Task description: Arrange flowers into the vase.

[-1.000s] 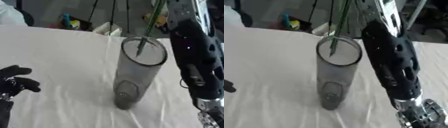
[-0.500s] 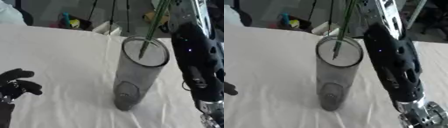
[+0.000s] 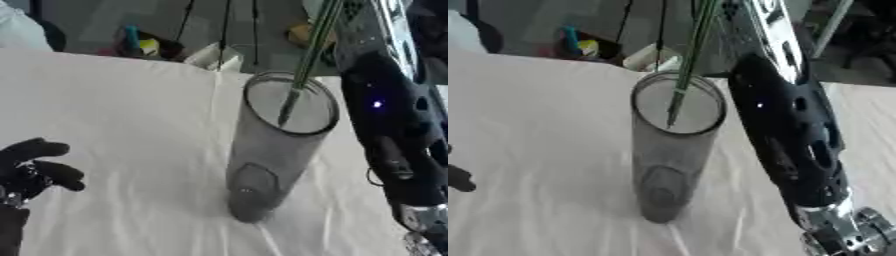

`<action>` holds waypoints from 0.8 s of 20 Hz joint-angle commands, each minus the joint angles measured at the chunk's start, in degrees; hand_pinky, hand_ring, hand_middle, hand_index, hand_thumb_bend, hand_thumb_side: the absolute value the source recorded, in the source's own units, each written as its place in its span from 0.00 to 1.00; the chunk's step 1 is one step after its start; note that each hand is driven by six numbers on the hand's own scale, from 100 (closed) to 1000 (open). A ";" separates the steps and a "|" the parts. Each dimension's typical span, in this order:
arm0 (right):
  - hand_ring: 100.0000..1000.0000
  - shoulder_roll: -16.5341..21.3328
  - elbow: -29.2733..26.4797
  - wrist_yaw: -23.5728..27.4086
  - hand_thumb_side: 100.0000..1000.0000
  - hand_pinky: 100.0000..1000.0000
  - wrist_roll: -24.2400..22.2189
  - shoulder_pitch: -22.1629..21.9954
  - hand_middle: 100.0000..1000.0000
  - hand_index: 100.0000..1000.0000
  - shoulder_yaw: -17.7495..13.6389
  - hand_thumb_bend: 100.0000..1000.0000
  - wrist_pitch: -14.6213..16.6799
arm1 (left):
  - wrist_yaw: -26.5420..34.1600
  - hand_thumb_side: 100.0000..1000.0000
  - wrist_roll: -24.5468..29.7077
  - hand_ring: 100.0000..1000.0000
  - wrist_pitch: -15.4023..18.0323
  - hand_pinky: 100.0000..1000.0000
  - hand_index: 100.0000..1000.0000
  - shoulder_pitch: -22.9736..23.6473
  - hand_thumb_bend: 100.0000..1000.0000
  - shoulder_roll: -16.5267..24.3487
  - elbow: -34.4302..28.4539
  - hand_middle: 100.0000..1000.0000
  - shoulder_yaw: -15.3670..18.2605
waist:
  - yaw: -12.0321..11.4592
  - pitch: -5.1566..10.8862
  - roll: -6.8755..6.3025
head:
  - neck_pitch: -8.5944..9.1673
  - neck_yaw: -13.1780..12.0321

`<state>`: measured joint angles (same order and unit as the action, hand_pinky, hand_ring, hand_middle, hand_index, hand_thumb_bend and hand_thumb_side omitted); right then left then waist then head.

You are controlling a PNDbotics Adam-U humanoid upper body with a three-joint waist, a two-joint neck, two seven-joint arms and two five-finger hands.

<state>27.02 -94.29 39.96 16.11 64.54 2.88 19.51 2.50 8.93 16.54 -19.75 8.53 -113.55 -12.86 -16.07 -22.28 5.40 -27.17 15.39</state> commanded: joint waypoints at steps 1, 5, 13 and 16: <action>0.00 1.78 0.76 -0.46 0.49 0.08 -0.75 0.78 0.00 0.00 -0.52 0.00 0.72 | -0.30 1.00 0.13 0.59 0.14 0.53 0.85 -0.68 0.02 0.13 -1.04 0.71 -0.52 | 0.14 0.13 0.37 | 0.42 -0.08; 0.02 1.80 1.28 -0.45 0.59 0.10 -1.15 0.59 0.00 0.00 -0.80 0.00 1.29 | -0.47 1.00 0.18 0.59 0.10 0.53 0.85 -0.69 0.02 0.05 -1.04 0.71 -0.55 | 0.24 0.07 0.37 | 0.28 -0.27; 0.00 2.22 1.33 -0.03 0.62 0.07 -2.04 0.72 0.00 0.00 -1.39 0.00 4.08 | -0.48 1.00 0.27 0.59 0.13 0.54 0.85 -0.75 0.02 0.04 -1.04 0.71 -0.60 | 0.20 0.12 0.34 | 0.46 -0.36; 0.00 2.86 1.11 -0.31 0.66 0.07 -2.46 0.93 0.00 0.00 -1.56 0.00 5.94 | -0.48 1.00 0.38 0.59 0.10 0.54 0.85 -0.80 0.02 0.05 -1.04 0.71 -0.64 | 0.28 0.09 0.39 | 0.62 -0.40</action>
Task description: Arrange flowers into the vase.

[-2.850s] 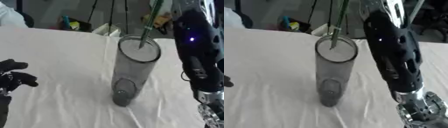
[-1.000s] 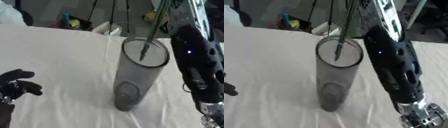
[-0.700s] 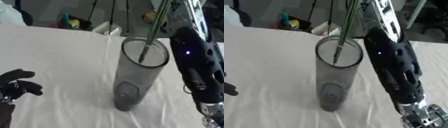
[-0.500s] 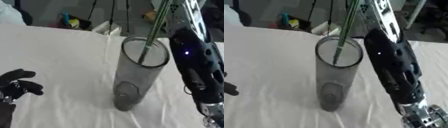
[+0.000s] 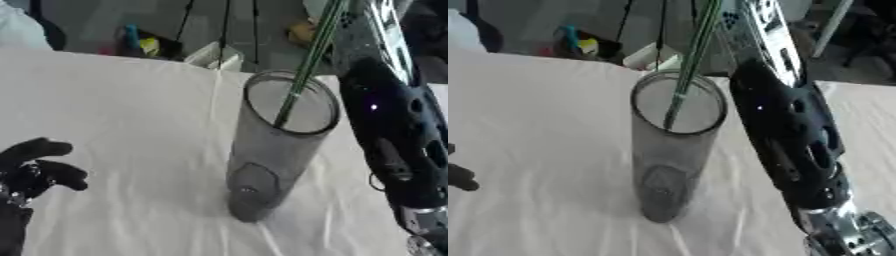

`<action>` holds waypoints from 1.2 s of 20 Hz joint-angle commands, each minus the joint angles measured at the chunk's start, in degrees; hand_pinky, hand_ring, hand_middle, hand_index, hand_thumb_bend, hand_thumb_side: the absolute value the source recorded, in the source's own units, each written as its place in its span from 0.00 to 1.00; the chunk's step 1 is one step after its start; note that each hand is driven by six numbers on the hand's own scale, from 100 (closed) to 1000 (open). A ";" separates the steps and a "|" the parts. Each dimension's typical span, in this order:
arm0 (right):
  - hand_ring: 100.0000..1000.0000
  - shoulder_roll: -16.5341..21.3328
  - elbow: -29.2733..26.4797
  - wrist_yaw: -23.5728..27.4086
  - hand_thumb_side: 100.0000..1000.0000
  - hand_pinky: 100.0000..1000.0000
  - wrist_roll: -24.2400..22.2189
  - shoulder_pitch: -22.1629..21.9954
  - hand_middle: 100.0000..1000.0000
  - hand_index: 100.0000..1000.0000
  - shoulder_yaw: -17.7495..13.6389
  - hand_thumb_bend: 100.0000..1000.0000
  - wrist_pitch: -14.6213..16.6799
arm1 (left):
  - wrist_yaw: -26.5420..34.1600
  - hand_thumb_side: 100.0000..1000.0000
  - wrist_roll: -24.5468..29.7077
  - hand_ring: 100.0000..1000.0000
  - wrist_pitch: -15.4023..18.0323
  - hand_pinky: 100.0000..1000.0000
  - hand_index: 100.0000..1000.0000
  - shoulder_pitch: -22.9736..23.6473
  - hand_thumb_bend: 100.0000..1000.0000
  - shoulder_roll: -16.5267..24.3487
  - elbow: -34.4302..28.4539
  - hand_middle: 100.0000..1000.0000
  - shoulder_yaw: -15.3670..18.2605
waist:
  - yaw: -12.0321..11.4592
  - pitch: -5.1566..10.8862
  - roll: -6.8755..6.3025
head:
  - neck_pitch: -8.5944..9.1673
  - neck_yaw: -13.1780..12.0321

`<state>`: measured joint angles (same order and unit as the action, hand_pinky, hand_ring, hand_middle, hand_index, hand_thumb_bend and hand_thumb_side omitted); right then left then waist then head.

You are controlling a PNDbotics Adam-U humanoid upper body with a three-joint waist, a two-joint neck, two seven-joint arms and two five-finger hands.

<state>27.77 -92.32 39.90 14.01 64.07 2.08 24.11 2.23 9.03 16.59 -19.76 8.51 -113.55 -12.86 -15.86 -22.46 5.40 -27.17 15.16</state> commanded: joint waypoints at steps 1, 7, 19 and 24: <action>0.00 2.27 -0.81 -0.55 0.67 0.07 -0.53 1.30 0.00 0.00 -0.70 0.00 2.00 | -0.21 1.00 0.29 0.59 0.06 0.54 0.85 -0.82 0.02 0.08 -1.04 0.71 -0.63 | 0.07 0.25 0.40 | 0.64 -0.21; 0.00 3.01 -1.15 -3.39 0.78 0.08 -1.78 0.75 0.00 0.00 -0.77 0.00 6.61 | -0.23 1.00 0.31 0.59 0.02 0.54 0.85 -0.86 0.02 0.03 -1.04 0.71 -0.57 | 0.01 0.13 0.49 | 0.63 -0.48; 0.00 5.28 0.56 -9.76 0.97 0.14 -4.51 -1.27 0.00 0.03 0.95 0.00 7.74 | -0.31 1.00 0.34 0.60 -0.18 0.54 0.85 -0.71 0.02 0.05 -1.04 0.71 -0.46 | 0.54 0.24 0.50 | 0.30 -1.15; 0.00 6.09 0.17 -11.88 0.97 0.14 -5.72 -1.91 0.00 0.03 0.57 0.00 5.59 | -0.34 1.00 0.41 0.60 -0.26 0.54 0.84 -0.62 0.02 0.05 -1.04 0.71 -0.45 | 0.72 0.31 0.44 | 0.23 -1.37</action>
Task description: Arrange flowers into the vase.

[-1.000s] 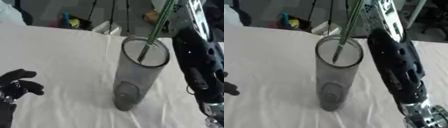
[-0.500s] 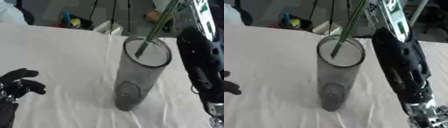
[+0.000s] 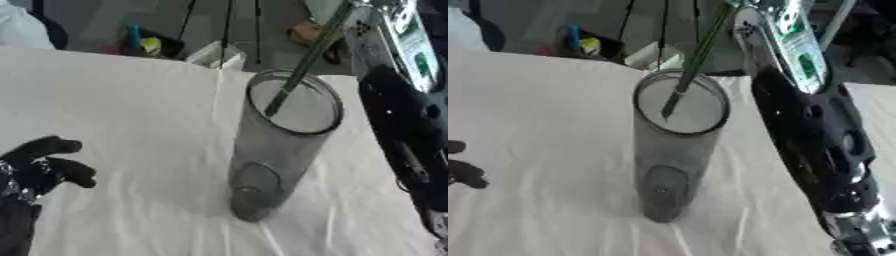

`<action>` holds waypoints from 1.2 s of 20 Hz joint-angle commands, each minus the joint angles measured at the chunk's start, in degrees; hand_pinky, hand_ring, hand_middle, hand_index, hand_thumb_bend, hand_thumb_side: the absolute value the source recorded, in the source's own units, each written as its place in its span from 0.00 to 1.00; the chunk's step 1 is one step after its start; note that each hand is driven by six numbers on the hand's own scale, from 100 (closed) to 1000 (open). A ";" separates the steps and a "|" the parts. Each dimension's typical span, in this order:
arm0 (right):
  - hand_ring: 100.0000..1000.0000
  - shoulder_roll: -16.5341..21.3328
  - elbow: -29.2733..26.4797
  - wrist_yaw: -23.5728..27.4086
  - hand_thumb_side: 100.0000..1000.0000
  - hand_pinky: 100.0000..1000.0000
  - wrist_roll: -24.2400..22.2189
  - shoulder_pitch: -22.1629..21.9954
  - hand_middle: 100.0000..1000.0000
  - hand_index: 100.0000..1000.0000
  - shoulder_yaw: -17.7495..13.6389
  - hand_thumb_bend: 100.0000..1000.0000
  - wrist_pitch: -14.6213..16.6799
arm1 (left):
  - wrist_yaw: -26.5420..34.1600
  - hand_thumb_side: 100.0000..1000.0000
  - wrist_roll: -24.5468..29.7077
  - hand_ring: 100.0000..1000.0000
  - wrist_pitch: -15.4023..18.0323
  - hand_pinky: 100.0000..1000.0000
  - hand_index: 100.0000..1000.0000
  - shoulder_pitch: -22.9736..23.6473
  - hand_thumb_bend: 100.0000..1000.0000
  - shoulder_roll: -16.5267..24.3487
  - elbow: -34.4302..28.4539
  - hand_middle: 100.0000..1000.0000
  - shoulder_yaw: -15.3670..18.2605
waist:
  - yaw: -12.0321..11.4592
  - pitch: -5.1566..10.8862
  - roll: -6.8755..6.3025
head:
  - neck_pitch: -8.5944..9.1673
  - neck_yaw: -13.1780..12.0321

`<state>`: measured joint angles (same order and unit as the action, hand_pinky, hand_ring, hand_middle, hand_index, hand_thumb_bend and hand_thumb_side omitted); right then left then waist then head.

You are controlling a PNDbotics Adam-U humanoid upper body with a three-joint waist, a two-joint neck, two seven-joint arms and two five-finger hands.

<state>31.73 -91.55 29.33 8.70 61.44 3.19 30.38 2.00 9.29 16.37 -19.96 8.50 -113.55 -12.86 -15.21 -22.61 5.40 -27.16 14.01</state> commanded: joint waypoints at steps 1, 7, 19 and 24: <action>0.00 2.31 -0.70 -1.69 0.98 0.14 -0.48 0.60 0.00 0.03 -0.58 0.00 -0.54 | -0.10 1.00 0.18 0.60 -0.02 0.54 0.84 -0.41 0.02 0.06 -1.04 0.71 -0.45 | 0.06 0.48 0.42 | 0.19 -0.24; 0.00 3.40 -0.31 -4.87 1.00 0.15 -1.05 -0.08 0.00 0.05 -0.22 0.00 0.81 | -0.07 1.00 0.34 0.60 -0.07 0.54 0.84 -0.33 0.02 0.04 -1.04 0.71 -0.43 | 0.24 0.57 0.29 | 0.19 -0.26; 0.09 4.77 1.88 -7.52 1.00 0.27 -4.33 -1.76 0.05 0.18 0.82 0.09 -6.32 | -0.05 1.00 0.49 0.60 -0.09 0.54 0.84 -0.30 0.02 0.08 -1.04 0.71 -0.40 | 0.56 0.63 0.18 | 0.25 -0.60; 0.12 5.48 3.05 -10.41 1.00 0.32 -7.64 -1.72 0.08 0.21 0.72 0.22 -10.46 | -0.08 1.00 0.63 0.60 -0.12 0.54 0.85 -0.23 0.02 0.10 -1.04 0.71 -0.43 | 0.75 0.70 0.11 | 0.16 -0.71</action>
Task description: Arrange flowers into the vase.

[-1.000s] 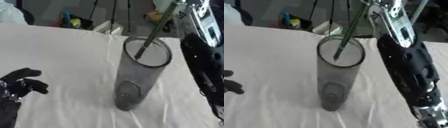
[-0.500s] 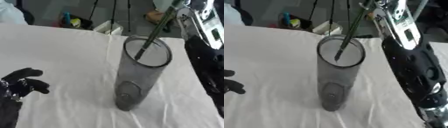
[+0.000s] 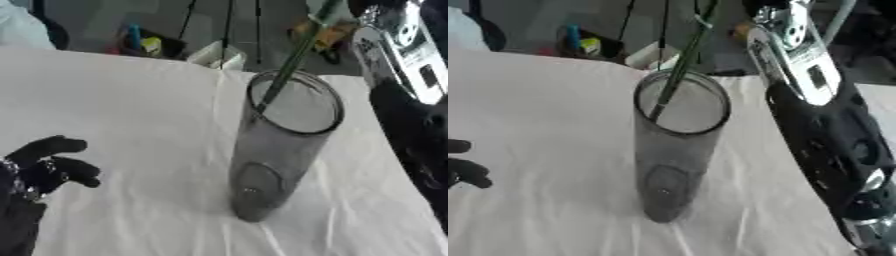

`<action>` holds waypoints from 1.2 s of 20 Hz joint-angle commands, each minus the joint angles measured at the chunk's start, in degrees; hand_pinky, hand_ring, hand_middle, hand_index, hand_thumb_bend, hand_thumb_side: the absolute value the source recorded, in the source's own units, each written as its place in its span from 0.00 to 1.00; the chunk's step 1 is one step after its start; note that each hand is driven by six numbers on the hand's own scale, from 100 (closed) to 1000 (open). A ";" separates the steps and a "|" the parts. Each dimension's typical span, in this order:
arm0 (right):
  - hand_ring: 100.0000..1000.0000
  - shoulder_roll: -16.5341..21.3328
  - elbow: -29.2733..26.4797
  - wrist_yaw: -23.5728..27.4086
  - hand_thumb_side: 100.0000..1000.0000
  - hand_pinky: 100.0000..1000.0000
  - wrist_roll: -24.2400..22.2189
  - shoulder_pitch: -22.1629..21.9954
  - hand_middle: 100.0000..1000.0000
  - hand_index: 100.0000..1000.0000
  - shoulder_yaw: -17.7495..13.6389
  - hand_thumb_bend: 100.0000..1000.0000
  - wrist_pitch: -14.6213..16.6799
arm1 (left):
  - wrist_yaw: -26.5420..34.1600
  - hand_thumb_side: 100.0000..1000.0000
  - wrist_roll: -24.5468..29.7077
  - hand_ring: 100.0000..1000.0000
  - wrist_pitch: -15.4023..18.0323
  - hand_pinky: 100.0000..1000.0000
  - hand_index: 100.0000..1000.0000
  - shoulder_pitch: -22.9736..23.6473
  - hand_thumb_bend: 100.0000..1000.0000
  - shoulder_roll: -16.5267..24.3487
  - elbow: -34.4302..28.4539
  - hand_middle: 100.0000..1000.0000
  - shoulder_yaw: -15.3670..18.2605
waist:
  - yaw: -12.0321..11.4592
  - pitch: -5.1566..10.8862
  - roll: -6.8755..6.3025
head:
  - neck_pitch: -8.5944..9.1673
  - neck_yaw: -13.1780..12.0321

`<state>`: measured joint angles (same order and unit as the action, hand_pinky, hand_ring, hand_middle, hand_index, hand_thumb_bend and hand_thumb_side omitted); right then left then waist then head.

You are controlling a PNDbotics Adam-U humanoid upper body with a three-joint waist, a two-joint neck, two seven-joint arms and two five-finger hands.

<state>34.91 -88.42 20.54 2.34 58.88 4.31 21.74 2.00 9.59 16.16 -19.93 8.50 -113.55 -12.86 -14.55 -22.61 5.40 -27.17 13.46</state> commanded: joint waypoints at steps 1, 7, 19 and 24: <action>0.13 2.45 -0.18 -2.31 1.00 0.33 -1.86 0.86 0.09 0.22 -0.51 0.23 -2.64 | -0.09 1.00 0.37 0.60 0.06 0.54 0.85 -0.24 0.02 0.10 -1.04 0.71 -0.44 | 0.14 0.72 0.11 | 0.15 -0.16; 0.14 3.04 -2.55 -4.90 1.00 0.34 -2.89 0.56 0.10 0.23 -1.25 0.26 -6.18 | -0.12 1.00 0.55 0.60 0.03 0.54 0.85 -0.22 0.02 0.11 -1.04 0.71 -0.43 | 0.20 0.75 0.07 | 0.11 -0.28; 0.20 7.03 -4.95 -12.09 1.00 0.39 -6.51 -1.75 0.16 0.27 -1.29 0.39 -6.07 | -0.08 1.00 0.38 0.60 0.08 0.54 0.84 -0.23 0.02 0.25 -1.04 0.71 -0.21 | 0.59 1.04 -0.08 | -1.73 -0.51; 0.23 7.98 -5.69 -13.71 1.00 0.42 -7.46 -3.43 0.19 0.30 -1.36 0.40 -6.64 | -0.03 1.00 0.33 0.60 0.07 0.54 0.84 -0.25 0.02 0.25 -1.04 0.71 -0.15 | 0.67 1.17 -0.22 | -1.75 -0.80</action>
<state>40.65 -92.86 7.60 -4.82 54.72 3.87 15.15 1.99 9.99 16.12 -19.87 8.50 -113.55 -12.86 -14.03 -22.61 5.40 -28.69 12.86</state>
